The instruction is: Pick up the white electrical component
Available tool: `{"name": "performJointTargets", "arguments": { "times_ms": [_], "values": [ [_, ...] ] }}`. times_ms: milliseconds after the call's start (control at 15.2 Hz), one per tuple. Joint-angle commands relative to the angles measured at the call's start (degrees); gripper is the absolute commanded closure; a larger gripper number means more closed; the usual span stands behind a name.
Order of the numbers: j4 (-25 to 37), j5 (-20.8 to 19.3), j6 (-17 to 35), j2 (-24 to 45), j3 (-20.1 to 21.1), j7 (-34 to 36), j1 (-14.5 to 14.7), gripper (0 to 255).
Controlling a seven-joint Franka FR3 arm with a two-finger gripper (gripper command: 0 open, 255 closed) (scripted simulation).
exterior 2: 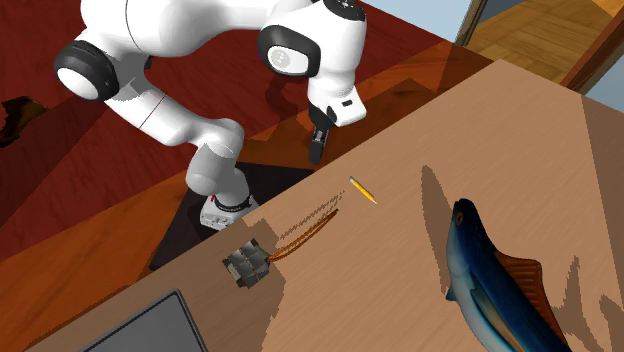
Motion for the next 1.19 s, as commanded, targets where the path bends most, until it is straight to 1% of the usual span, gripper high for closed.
{"name": "performJointTargets", "arguments": {
  "times_ms": [0, 264, 462, 594, 726, 924, 1122],
  "values": [
    [0.0, 0.0, 0.0, 0.0, 0.0, 0.0, 0.0, 0],
    [0.7, -5.1, -2.8, -3.1, -5.9, -12.8, 0.8, 0],
    [2.4, -8.8, -4.3, -4.0, -10.2, -22.8, 1.2, 0],
    [4.0, -10.8, -4.9, -3.8, -12.7, -30.1, 0.7, 0],
    [6.0, -12.3, -5.1, -2.8, -14.7, -37.9, -0.4, 0],
    [9.7, -15.2, -5.4, -0.9, -19.5, -48.0, 1.1, 0],
    [14.4, -17.6, -5.4, 1.8, -24.5, -58.0, 3.5, 0]
  ]
}}
